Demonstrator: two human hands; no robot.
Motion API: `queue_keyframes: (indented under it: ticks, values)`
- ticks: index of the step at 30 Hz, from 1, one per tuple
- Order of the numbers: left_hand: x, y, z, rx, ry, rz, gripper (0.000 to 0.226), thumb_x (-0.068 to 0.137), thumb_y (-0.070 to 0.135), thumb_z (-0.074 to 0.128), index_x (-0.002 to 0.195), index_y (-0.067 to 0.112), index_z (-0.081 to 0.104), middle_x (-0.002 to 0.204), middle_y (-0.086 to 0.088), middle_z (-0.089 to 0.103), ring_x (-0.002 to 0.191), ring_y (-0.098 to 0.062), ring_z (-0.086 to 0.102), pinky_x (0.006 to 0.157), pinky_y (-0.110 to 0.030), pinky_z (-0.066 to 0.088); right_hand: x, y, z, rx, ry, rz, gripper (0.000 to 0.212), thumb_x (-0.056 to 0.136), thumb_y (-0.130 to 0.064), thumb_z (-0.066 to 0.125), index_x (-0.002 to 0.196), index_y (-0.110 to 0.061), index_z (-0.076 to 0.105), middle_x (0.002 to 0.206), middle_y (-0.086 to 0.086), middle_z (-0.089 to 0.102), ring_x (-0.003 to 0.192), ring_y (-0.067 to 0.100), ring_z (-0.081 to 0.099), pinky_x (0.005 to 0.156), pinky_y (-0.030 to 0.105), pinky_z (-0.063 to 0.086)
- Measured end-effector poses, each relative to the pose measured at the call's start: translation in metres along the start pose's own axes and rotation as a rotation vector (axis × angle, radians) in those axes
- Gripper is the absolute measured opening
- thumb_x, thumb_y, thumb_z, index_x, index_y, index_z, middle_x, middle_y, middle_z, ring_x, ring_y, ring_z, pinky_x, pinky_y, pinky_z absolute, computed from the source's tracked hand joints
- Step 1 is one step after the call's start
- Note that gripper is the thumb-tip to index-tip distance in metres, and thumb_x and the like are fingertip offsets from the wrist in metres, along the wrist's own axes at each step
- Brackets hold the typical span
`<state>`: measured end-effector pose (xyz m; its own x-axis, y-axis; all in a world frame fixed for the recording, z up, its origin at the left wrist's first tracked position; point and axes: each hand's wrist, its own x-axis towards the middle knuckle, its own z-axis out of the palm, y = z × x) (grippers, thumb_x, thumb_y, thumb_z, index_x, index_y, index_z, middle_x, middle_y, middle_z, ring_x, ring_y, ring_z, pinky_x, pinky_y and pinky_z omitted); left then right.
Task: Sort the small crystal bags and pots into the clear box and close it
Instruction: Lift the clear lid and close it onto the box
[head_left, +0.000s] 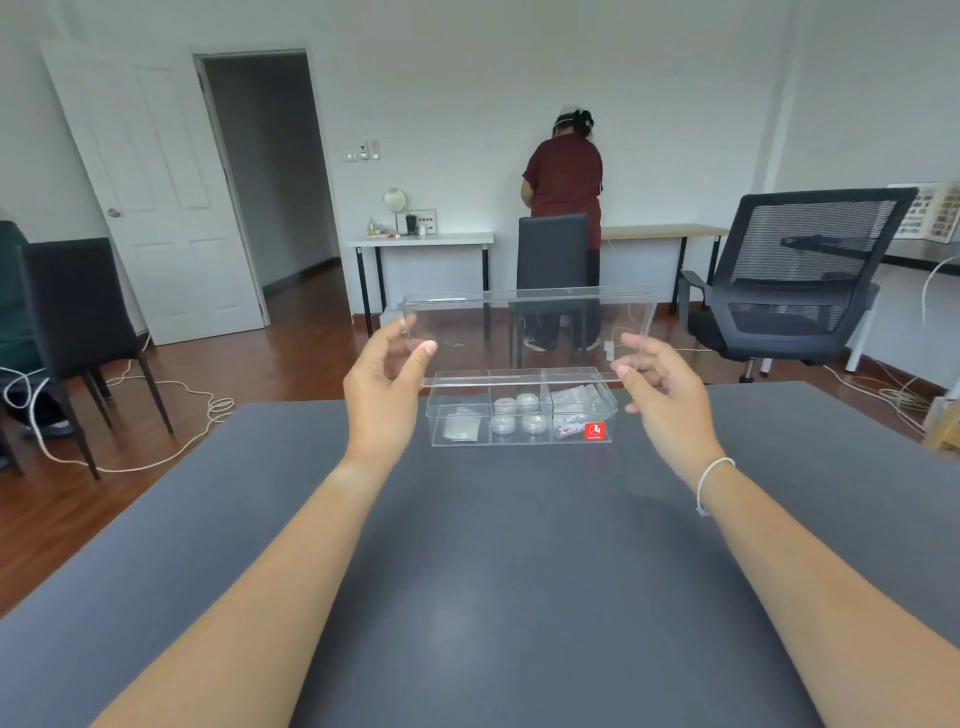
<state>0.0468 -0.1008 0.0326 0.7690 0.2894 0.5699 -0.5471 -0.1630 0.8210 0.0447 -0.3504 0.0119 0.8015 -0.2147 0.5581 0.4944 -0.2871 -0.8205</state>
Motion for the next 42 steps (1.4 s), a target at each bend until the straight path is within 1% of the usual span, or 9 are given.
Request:
queue_keyframes:
  ticks: [3,8,11,15,20,28,32,36,42]
  values:
    - [-0.001,-0.009,0.003,-0.018,0.030,-0.033,0.026,0.083,0.019,0.063,0.101,0.035,0.052,0.090,0.007,0.064,0.084,-0.008,0.058,0.090,-0.045,0.051,0.001,0.004,0.002,0.041,0.007,0.012,0.031,0.087,-0.015,0.055,0.109,-0.036,0.052,0.091,-0.008,0.065,0.089,0.010,0.058,0.053,0.010,0.050]
    - [0.002,-0.017,0.001,-0.029,-0.007,-0.026,0.028,0.082,0.011,0.063,0.104,0.022,0.051,0.101,0.002,0.062,0.086,-0.001,0.060,0.078,-0.015,0.047,0.005,0.002,0.005,0.095,0.075,0.049,0.028,0.083,-0.016,0.060,0.086,-0.040,0.046,0.082,-0.005,0.068,0.081,0.015,0.060,0.050,0.010,0.048]
    - [0.004,-0.027,-0.003,0.001,-0.052,-0.071,0.028,0.082,0.013,0.064,0.106,0.024,0.054,0.102,0.005,0.062,0.092,-0.010,0.060,0.079,-0.014,0.046,0.005,0.008,0.008,0.110,0.081,0.076,0.021,0.085,-0.017,0.058,0.084,-0.035,0.047,0.076,-0.007,0.068,0.072,0.007,0.059,0.049,0.010,0.047]
    - [0.001,-0.040,-0.004,0.072,-0.132,-0.096,0.033,0.081,0.019,0.065,0.112,0.024,0.055,0.099,0.013,0.061,0.087,0.001,0.055,0.075,-0.004,0.043,0.006,0.017,0.008,0.098,0.112,0.130,0.012,0.086,-0.019,0.057,0.095,-0.023,0.050,0.077,-0.007,0.066,0.059,-0.008,0.059,0.045,0.009,0.045]
    - [0.001,-0.045,-0.002,0.126,-0.176,-0.142,0.047,0.077,0.027,0.070,0.121,0.026,0.053,0.102,0.019,0.059,0.092,0.004,0.053,0.078,-0.010,0.040,0.005,0.025,0.008,0.028,0.066,0.195,0.015,0.087,-0.026,0.055,0.102,-0.025,0.052,0.089,-0.005,0.066,0.069,0.002,0.058,0.044,0.008,0.045]
    - [-0.001,-0.055,-0.003,0.160,-0.180,-0.251,0.055,0.082,0.035,0.063,0.133,0.025,0.044,0.128,0.008,0.055,0.114,-0.008,0.048,0.096,-0.021,0.031,0.005,0.029,0.012,-0.049,-0.002,0.248,0.029,0.087,-0.030,0.053,0.116,-0.023,0.056,0.113,-0.002,0.061,0.093,0.011,0.057,0.057,0.019,0.047]
    - [-0.001,-0.057,-0.001,0.134,-0.190,-0.315,0.055,0.083,0.035,0.062,0.134,0.023,0.044,0.138,0.003,0.049,0.117,-0.005,0.043,0.097,-0.020,0.028,0.005,0.030,0.012,-0.113,0.014,0.262,0.034,0.087,-0.031,0.054,0.120,-0.022,0.055,0.128,0.002,0.056,0.110,0.019,0.053,0.081,0.037,0.055]
    - [-0.002,-0.057,0.001,0.123,-0.211,-0.335,0.055,0.084,0.034,0.061,0.134,0.021,0.043,0.139,0.003,0.049,0.117,-0.004,0.043,0.098,-0.019,0.028,0.007,0.032,0.012,-0.114,0.009,0.273,0.035,0.088,-0.030,0.053,0.122,-0.022,0.054,0.132,0.003,0.053,0.106,0.015,0.052,0.059,0.019,0.051]
    - [-0.005,-0.056,0.002,0.139,-0.236,-0.341,0.056,0.085,0.033,0.060,0.136,0.022,0.041,0.137,0.002,0.050,0.115,-0.006,0.045,0.102,-0.022,0.032,0.007,0.034,0.013,-0.126,0.004,0.301,0.036,0.089,-0.028,0.052,0.124,-0.022,0.052,0.133,0.003,0.052,0.109,0.016,0.051,0.059,0.018,0.051]
